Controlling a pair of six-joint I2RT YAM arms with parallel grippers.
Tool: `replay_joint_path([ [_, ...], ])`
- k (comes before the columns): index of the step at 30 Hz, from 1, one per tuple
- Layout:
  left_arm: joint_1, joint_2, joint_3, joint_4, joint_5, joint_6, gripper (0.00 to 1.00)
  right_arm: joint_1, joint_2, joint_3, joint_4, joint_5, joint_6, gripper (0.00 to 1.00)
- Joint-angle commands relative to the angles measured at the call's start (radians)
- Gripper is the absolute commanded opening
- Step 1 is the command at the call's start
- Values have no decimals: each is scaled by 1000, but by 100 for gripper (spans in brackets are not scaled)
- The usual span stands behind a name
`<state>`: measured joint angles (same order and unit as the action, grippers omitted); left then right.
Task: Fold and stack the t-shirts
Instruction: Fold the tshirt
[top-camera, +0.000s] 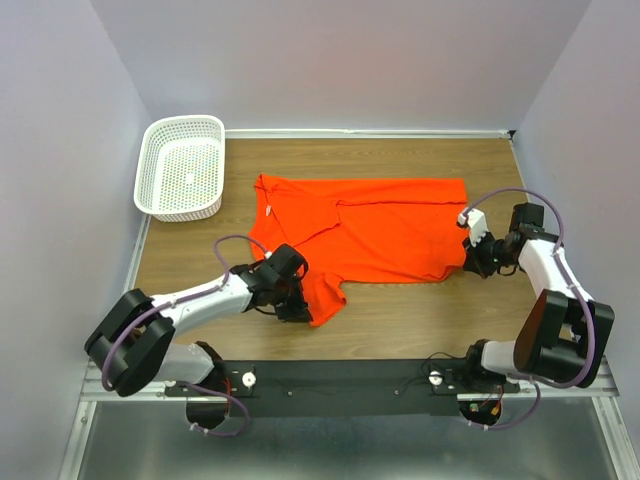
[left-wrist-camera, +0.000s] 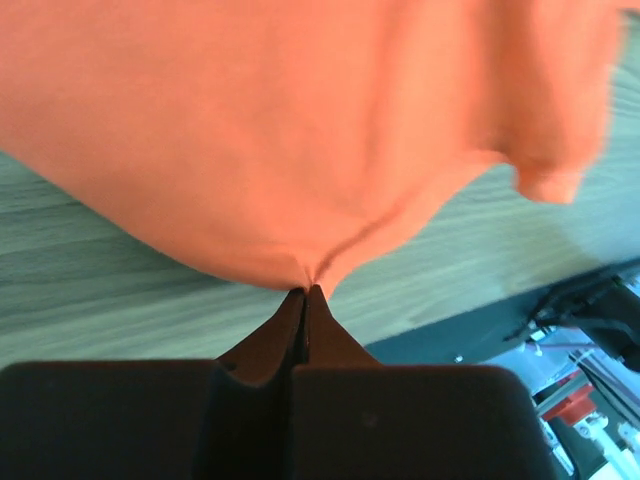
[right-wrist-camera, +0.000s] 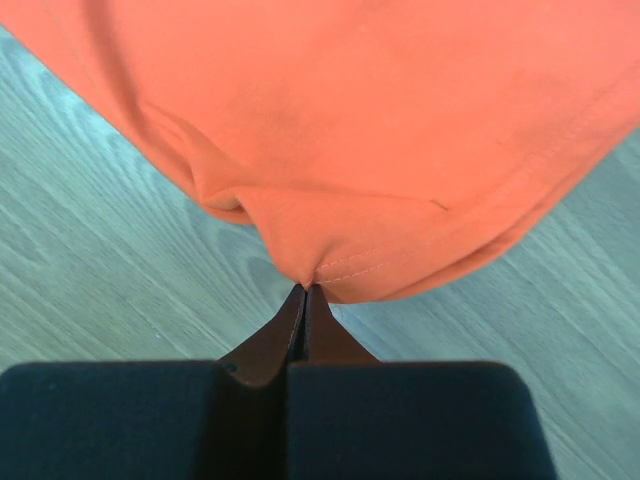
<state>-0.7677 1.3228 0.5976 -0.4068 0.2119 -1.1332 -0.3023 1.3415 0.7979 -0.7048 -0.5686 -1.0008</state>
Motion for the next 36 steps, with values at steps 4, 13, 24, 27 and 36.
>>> replay_joint_path([
  [4, 80, -135, 65, 3, -60, 117, 0, -3, -111, 49, -15, 67, 36, 1],
  [13, 289, -232, 93, 22, -5, 226, 0, -3, -85, 119, -48, 72, 53, 1],
  [24, 433, -252, 203, 60, 55, 348, 0, -1, 4, 155, -47, 82, 56, 1],
  [27, 456, -252, 211, 85, 75, 369, 0, -3, 19, 162, -45, 75, 59, 1],
  [36, 487, -191, 266, 171, 141, 434, 0, -3, 90, 234, -38, 41, 103, 1],
])
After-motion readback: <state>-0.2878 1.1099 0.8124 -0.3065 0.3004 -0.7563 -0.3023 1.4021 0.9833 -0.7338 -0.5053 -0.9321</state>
